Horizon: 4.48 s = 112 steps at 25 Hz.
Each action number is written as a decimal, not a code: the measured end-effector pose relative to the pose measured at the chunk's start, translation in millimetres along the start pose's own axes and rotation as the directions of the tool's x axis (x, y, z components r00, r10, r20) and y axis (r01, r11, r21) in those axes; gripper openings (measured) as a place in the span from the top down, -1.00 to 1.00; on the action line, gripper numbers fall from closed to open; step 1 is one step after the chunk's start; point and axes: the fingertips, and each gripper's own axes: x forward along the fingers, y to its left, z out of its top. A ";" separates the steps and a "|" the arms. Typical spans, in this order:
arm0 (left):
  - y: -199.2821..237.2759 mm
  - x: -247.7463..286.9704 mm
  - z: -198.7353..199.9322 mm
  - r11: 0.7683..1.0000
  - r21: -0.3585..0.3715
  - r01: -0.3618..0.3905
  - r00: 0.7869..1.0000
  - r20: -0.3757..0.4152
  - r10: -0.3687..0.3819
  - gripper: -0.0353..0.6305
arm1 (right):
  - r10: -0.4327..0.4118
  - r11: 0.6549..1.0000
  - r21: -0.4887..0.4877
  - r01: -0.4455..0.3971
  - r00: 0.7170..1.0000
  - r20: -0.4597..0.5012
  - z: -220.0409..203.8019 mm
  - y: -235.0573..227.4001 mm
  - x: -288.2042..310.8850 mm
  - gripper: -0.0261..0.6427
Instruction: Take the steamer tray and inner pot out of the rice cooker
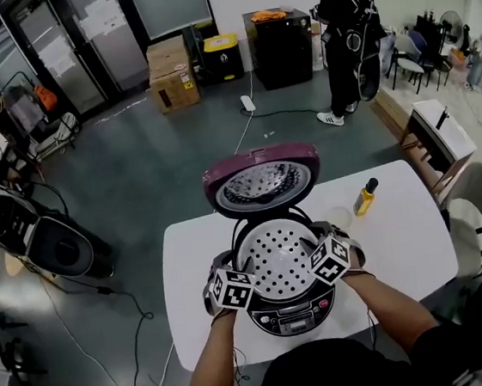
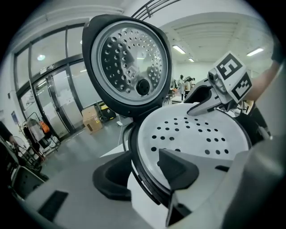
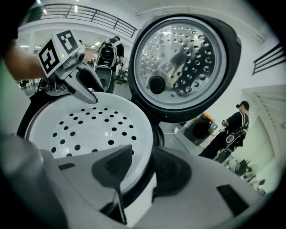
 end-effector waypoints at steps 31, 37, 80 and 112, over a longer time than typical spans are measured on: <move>9.0 -114.6 95.9 0.943 -0.013 -0.333 0.925 0.191 0.329 0.69 | -0.102 0.993 -0.023 0.117 0.931 0.350 80.8 -50.5 -108.8 0.70; 27.4 -185.5 77.2 0.918 -0.096 -0.385 0.886 0.241 0.397 0.71 | -0.086 0.989 -0.069 0.131 0.889 0.450 132.1 -15.6 -150.7 0.71; 105.9 -163.8 -324.5 0.916 -0.315 -0.247 0.964 0.019 0.266 0.74 | -0.009 0.998 -0.058 0.016 0.993 0.114 121.0 336.7 48.6 0.76; 61.3 -290.4 -98.6 0.914 -0.377 -0.151 0.826 0.460 0.327 0.20 | -0.072 0.996 0.086 0.023 0.785 0.615 218.3 212.5 -181.9 -0.05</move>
